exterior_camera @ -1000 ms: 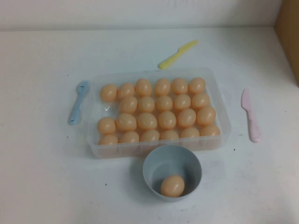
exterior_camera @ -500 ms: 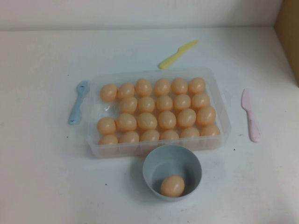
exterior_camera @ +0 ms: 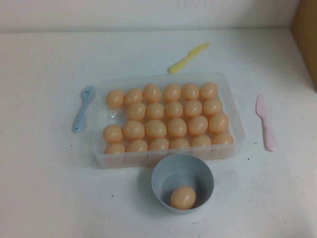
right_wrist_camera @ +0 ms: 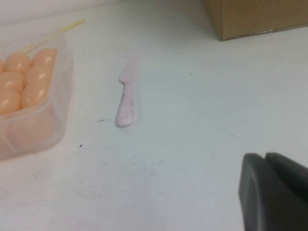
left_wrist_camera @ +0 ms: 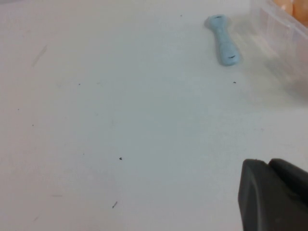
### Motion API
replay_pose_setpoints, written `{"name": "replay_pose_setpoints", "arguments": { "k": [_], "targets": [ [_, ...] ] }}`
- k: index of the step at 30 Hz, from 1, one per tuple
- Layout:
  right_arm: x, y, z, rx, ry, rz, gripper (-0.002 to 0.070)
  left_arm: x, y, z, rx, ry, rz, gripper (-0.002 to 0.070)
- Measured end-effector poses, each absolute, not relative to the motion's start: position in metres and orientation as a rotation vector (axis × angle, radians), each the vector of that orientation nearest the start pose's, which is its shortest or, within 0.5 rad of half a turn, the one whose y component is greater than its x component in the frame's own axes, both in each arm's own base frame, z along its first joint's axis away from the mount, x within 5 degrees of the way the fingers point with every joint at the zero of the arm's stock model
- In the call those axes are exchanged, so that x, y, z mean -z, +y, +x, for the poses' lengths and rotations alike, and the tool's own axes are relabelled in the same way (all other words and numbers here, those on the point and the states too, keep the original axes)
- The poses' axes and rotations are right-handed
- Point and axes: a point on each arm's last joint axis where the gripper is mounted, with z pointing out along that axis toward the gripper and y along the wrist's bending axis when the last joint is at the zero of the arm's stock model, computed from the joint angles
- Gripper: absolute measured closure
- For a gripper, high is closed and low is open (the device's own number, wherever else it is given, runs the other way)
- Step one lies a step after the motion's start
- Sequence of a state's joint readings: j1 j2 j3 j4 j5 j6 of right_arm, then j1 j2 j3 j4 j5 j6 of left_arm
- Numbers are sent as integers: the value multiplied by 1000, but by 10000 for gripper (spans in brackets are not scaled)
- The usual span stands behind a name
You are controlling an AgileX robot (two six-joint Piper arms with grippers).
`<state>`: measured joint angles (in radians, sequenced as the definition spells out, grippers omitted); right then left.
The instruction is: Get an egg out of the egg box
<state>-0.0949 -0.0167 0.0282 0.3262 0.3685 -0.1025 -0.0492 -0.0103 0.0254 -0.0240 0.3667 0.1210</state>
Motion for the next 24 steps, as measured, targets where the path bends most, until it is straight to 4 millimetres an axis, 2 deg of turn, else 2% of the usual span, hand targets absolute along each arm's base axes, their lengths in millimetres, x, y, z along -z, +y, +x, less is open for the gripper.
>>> {"name": "replay_pose_setpoints", "arguments": {
  "k": [8, 15, 18, 23, 24],
  "targets": [
    [-173, 6, 53, -182, 1838, 194, 695, -173, -4, 53, -19, 1852, 138, 680],
    [-173, 6, 53, -182, 1838, 194, 695, -177, -7, 54, 92, 1807, 57, 680],
    [-173, 6, 53, -182, 1838, 194, 695, -181, -10, 54, 222, 1774, -46, 680],
    [-173, 6, 53, -182, 1838, 194, 695, -192, -13, 55, 628, 1629, -420, 680],
    [-173, 6, 53, -182, 1838, 194, 695, -193, -13, 56, 663, 1605, -457, 680]
  ]
}}
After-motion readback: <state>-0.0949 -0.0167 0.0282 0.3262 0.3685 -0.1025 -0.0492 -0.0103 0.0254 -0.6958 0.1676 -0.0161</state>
